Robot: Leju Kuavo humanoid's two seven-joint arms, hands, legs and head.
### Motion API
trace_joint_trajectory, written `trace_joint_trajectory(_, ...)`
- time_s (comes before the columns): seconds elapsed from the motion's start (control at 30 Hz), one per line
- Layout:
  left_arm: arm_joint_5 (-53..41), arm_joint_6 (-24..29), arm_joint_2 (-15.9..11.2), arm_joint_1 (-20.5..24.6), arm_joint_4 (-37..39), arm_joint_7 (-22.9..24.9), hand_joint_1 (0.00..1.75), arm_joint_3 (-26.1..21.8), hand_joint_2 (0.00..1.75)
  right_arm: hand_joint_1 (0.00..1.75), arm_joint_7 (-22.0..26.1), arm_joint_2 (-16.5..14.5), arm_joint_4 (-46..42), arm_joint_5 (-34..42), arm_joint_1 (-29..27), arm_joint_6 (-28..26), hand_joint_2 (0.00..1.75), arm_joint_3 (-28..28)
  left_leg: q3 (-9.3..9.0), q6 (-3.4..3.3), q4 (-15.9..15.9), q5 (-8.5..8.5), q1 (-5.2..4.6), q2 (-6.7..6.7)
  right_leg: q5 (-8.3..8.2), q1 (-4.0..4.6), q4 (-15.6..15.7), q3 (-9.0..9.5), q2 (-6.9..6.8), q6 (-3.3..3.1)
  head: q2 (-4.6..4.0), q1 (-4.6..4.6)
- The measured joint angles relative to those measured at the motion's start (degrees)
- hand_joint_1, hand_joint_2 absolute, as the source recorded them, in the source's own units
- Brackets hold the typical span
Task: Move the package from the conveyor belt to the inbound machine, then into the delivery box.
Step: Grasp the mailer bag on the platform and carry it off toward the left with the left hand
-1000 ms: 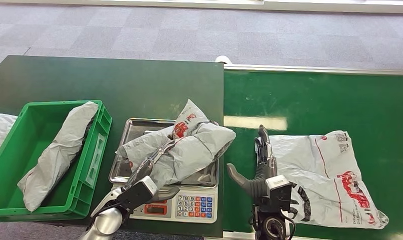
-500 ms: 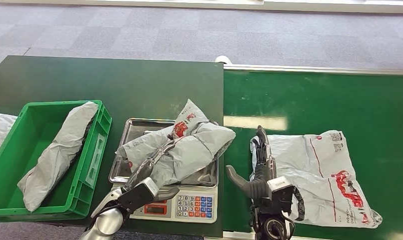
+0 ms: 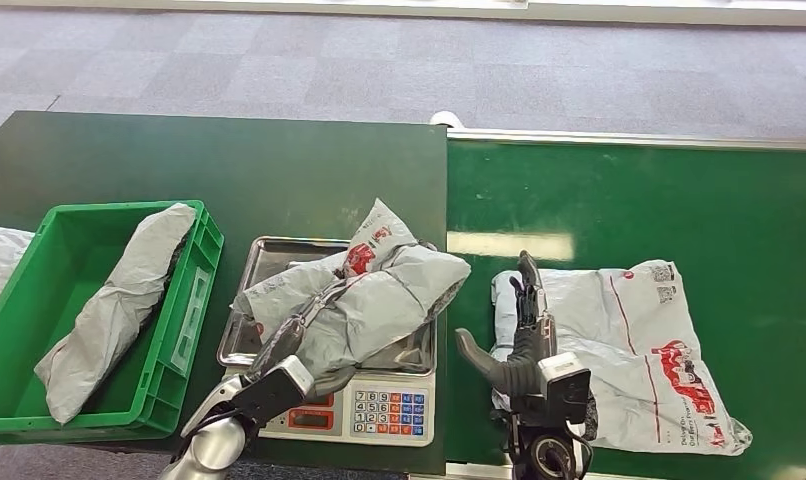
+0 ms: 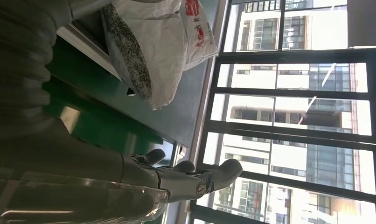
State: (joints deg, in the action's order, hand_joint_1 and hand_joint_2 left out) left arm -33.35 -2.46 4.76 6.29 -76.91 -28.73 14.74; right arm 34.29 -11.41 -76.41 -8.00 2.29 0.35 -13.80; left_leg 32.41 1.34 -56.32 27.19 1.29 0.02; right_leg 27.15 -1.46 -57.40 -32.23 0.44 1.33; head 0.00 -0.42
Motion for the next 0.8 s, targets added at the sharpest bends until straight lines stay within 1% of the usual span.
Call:
trace_joint_trajectory(0.13, 0.0, 0.1, 0.0, 0.0, 0.0, -0.1, 1.50, -0.1, 1.75, 0.00, 0.0, 0.0, -0.1, 0.0, 0.1, 0.0, 1.75, 0.4, 0.00, 0.00, 0.0, 0.00, 0.00, -0.01, 0.00, 0.00, 0.0, 0.01, 0.00, 0.00, 0.00, -0.01)
trace_joint_trajectory(0.27, 0.0, 0.1, 0.0, 0.0, 0.0, -0.1, 1.64, -0.2, 1.75, 0.00, 0.0, 0.0, -0.1, 0.0, 0.1, 0.0, 1.75, 0.7, 0.00, 0.00, 0.0, 0.00, 0.00, 0.00, 0.00, 0.00, 0.0, 0.01, 0.00, 0.00, 0.00, 0.00)
trace_joint_trajectory(0.43, 0.1, 0.6, 0.1, 0.1, -0.2, -0.6, 1.75, -0.2, 1.75, 0.00, 0.0, 0.0, -0.1, 0.0, 0.1, 0.0, 1.75, 0.9, 0.00, 0.00, 0.0, 0.00, 0.00, 0.00, 0.00, 0.00, 0.0, 0.01, 0.00, 0.00, 0.00, -0.01)
trace_joint_trajectory(0.8, 0.7, 1.1, 0.5, 0.3, -0.9, -1.3, 1.75, -0.3, 1.75, 0.00, 0.0, -0.1, -1.3, 0.3, 0.0, -0.1, 1.75, 2.0, -0.01, 0.00, 0.0, 0.00, 0.00, 0.02, 0.00, 0.00, 0.0, -0.01, 0.00, 0.00, 0.00, -0.01)
